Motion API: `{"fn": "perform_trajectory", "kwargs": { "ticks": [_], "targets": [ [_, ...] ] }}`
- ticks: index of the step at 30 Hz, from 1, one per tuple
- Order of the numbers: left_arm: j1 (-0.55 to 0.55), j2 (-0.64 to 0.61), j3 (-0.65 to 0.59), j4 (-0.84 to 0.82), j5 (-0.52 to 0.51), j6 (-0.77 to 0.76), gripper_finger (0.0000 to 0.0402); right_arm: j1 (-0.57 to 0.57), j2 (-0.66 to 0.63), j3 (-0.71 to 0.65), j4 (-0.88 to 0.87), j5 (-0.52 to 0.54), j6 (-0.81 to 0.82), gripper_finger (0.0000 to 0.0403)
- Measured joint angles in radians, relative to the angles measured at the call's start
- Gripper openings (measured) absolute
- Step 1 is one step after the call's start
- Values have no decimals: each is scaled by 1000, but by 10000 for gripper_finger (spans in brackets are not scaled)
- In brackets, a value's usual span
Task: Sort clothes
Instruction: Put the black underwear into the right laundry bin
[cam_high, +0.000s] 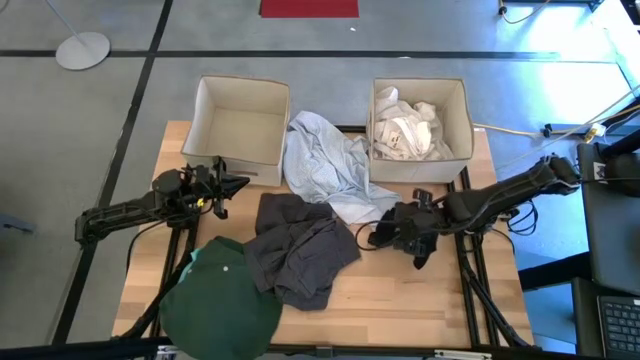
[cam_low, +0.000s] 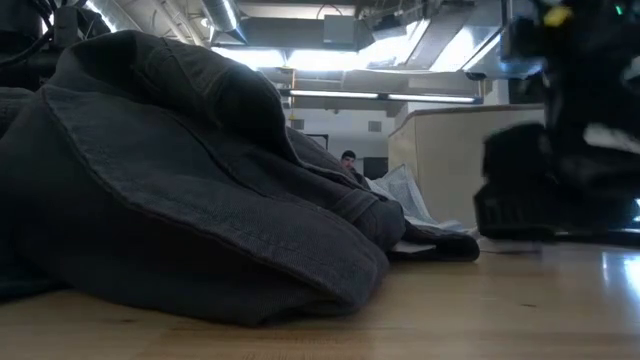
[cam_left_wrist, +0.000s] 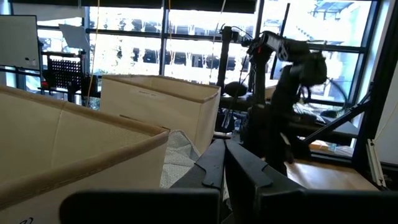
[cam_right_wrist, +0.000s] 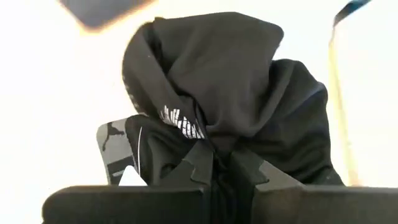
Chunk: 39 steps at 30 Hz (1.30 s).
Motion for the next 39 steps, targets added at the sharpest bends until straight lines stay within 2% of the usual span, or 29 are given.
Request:
{"fn": "perform_trajectory", "kwargs": {
  "ticks": [5,10,21,27,39],
  "targets": [
    [0,0,0,0,0,0,4,-33,-12,141,-80,112,-12,24],
    [0,0,0,0,0,0,4,-103,-13,281,-123,172,-66,26],
    [0,0,0,0,0,0,4,-358,-13,508,-122,321,-238,28],
    [0,0,0,0,0,0,4,-559,-13,548,-105,366,-337,28],
    [0,0,0,0,0,0,4,-943,-9,544,16,362,-478,28]
  ]
}}
